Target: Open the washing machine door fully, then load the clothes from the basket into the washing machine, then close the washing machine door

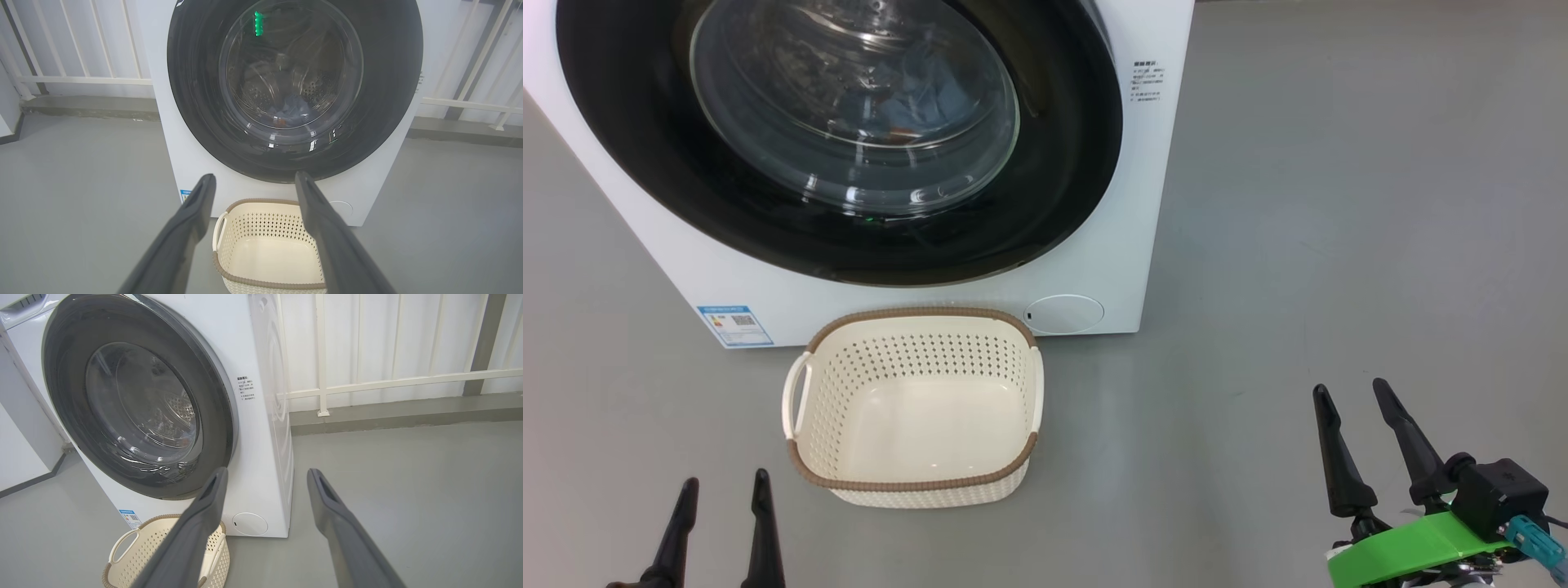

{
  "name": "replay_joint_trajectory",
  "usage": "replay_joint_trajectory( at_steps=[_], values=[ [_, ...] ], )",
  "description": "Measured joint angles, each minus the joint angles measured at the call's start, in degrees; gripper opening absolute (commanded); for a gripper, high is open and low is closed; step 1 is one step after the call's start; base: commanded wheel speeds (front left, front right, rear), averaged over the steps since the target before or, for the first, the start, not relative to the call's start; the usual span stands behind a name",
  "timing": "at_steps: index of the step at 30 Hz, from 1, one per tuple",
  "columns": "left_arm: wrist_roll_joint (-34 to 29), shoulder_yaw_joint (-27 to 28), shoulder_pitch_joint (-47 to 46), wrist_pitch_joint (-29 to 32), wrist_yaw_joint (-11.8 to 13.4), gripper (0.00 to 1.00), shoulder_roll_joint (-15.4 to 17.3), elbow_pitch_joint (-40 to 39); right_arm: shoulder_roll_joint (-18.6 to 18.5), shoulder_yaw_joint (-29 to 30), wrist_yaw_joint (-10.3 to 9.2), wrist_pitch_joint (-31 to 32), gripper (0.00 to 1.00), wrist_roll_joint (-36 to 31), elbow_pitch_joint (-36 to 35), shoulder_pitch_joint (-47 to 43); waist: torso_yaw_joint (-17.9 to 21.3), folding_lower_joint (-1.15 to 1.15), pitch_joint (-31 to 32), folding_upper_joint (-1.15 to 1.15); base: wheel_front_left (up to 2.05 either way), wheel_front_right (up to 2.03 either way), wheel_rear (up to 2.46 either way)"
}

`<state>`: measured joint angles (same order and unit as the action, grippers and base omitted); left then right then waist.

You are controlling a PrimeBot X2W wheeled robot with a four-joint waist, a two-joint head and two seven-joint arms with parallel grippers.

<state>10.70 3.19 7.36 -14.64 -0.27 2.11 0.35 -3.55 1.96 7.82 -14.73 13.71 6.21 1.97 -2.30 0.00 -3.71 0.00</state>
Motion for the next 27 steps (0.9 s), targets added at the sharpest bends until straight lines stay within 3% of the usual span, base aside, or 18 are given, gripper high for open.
replay_joint_trajectory(
  at_steps=[6,9,10,27],
  values=[
    [-0.02,0.02,-0.01,0.00,-0.09,1.00,0.00,0.00,0.01,0.00,0.00,0.00,1.00,0.00,0.03,0.00,0.11,0.00,0.10,0.00,0.00,0.00,0.00],
    [0.94,-0.37,0.01,0.02,-1.96,1.00,-0.04,0.67,0.02,-0.12,0.02,0.00,1.00,0.01,0.22,-0.01,0.13,0.00,0.20,0.00,0.00,0.00,0.00],
    [0.94,-0.48,0.02,0.03,-2.01,0.00,-0.31,1.37,0.02,-0.11,0.02,0.00,0.00,0.04,0.90,-0.03,0.13,0.00,0.20,0.00,0.00,0.00,0.00],
    [9.96,-0.92,-0.11,2.55,-2.11,0.00,-1.21,5.02,0.21,0.04,0.03,2.14,0.00,8.81,4.10,-1.02,0.40,0.01,0.62,0.00,0.00,0.00,0.00]
  ],
)
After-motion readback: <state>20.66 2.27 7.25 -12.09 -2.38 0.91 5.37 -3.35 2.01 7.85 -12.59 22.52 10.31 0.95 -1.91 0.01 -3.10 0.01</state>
